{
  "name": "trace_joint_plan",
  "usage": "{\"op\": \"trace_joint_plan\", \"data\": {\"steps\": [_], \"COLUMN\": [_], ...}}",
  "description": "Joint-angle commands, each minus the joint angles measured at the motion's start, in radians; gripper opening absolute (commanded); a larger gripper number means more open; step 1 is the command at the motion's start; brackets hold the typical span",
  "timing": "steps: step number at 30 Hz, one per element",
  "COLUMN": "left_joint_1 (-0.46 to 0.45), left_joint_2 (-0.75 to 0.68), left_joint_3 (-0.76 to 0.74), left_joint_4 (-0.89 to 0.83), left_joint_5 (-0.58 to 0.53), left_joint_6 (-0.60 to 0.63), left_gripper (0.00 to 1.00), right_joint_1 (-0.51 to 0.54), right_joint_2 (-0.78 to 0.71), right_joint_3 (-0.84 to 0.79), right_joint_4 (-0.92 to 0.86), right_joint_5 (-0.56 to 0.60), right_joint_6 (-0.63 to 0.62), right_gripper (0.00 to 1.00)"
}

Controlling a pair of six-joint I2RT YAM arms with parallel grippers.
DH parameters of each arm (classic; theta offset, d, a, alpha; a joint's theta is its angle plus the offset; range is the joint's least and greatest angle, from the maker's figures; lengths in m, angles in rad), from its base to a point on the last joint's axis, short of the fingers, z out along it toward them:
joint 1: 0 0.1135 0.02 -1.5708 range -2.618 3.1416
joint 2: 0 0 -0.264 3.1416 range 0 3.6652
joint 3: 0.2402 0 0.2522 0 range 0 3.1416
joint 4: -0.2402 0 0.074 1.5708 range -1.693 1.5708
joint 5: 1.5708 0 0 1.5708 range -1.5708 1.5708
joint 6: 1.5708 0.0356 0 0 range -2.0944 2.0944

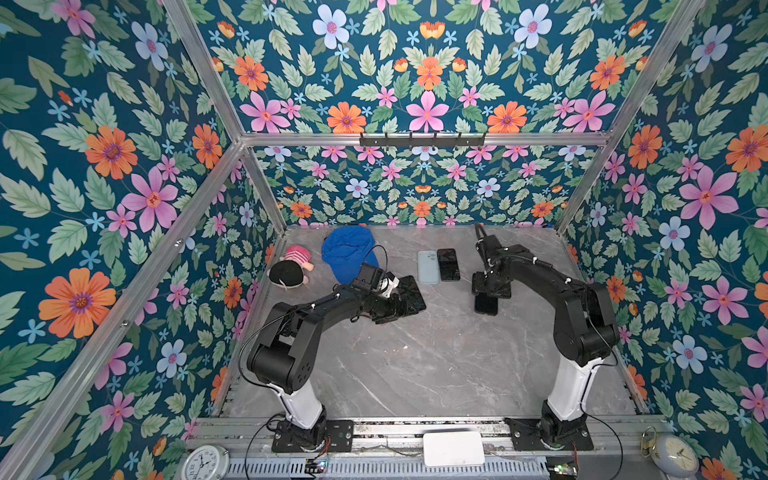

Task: Put the phone into the phone case

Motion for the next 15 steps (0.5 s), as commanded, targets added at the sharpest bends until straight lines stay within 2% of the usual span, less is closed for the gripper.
{"op": "trace_joint_plan", "data": {"steps": [1, 6, 9, 15], "left_joint_1": [0.001, 0.001, 0.001, 0.001], "left_joint_2": [0.019, 0.066, 0.089, 0.114], "left_joint_3": [0.048, 0.119, 0.142, 0.173], "left_joint_4": [-0.029, -0.044, -0.046, -0.058], "left_joint_5": [0.027, 0.038, 0.051, 0.054], "left_joint_6": [0.03, 0.041, 0.041, 0.045], "left_gripper": [0.94, 0.94, 0.94, 0.94], "right_joint_1": [-0.071, -0.169, -0.2, -0.236], "right_joint_2": [0.074, 0.238, 0.334, 0.402], "right_joint_3": [0.116, 0.307, 0.413, 0.506], "right_joint_4": [-0.018, -0.036, -0.081, -0.096], "right_joint_5": [-0.034, -0.072, -0.06, -0.065], "right_joint_6": [-0.181, -0.319, -0.353, -0.383], "right_gripper": [0.46, 0.45, 0.45, 0.47]}}
